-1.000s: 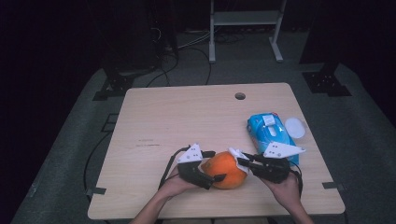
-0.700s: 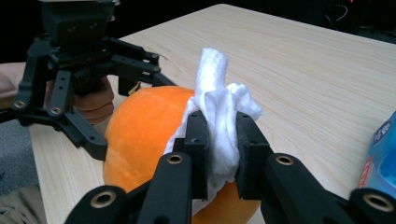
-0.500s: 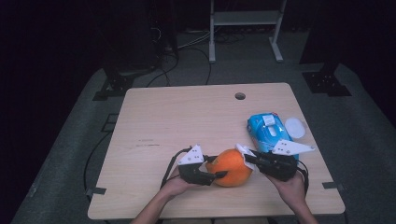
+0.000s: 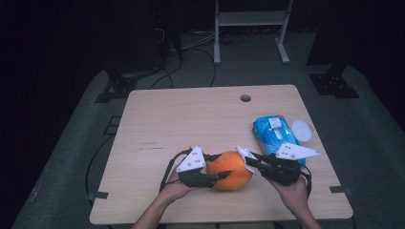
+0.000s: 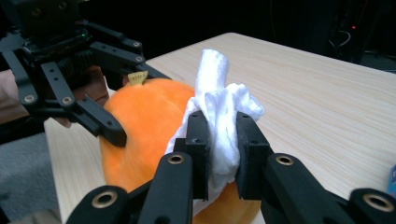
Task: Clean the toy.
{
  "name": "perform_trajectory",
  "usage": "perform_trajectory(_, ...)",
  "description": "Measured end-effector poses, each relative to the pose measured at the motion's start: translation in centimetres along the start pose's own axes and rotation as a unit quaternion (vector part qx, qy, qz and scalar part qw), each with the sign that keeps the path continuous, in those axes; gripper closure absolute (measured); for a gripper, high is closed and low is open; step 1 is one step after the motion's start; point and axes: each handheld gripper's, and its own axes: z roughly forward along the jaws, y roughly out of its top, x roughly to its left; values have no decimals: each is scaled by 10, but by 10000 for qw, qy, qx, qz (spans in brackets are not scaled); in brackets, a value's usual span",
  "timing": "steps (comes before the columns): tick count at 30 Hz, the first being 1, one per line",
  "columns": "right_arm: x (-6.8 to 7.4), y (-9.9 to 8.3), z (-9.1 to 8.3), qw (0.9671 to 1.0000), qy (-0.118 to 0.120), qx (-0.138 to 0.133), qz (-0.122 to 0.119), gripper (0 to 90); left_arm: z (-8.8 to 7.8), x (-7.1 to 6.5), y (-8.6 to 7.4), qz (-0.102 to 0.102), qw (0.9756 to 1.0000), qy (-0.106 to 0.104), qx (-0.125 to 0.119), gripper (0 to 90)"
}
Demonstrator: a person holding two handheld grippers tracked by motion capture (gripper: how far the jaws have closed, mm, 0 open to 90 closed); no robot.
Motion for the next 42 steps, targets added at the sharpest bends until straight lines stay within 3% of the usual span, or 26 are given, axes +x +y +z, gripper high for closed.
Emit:
perform_trajectory(3,10,5,3,9997,242,-52,-68,772,6,-2,-2,11,9999,-62,84,454)
perform_trajectory(5,19,7,8,9992,140,27,-374,772,4,-3,0,3,10000,-32,21,453)
perform_trajectory(8,11,3,8,9996,134,110,-214,772,0,0,-1,-28,10000,43,1,451)
perform_trajectory(11,5,-6,14,9994,117,316,-46,772,9,-1,-10,-53,9997,38,254,427)
perform_trajectory(13,5,-14,21,9980,33,613,-121,771,14,1,-17,-225,9994,-11,249,366)
perform_trajectory(19,-7,-21,21,9972,54,731,124,771,12,12,-22,-481,9983,-194,276,163)
perform_trajectory(22,-11,-24,18,9968,28,775,199,771,13,21,-33,-865,9948,-440,316,97)
perform_trajectory(25,-14,-26,17,9963,3,822,241,770,13,23,-37,-923,9939,-549,260,102)
perform_trajectory(29,-11,-22,17,9970,-21,746,218,771,13,19,-37,-722,9958,-447,345,273)
perform_trajectory(33,6,-10,20,9988,217,445,15,770,15,14,-33,-591,9968,-356,410,290)
perform_trajectory(36,19,-4,26,9982,242,470,-288,770,14,13,-32,-554,9969,-328,442,291)
perform_trajectory(39,10,-8,26,9981,225,548,-156,772,12,14,-33,-566,9969,-326,431,305)
perform_trajectory(42,-3,-15,20,9978,-26,667,-8,772,14,13,-31,-589,9970,-288,409,306)
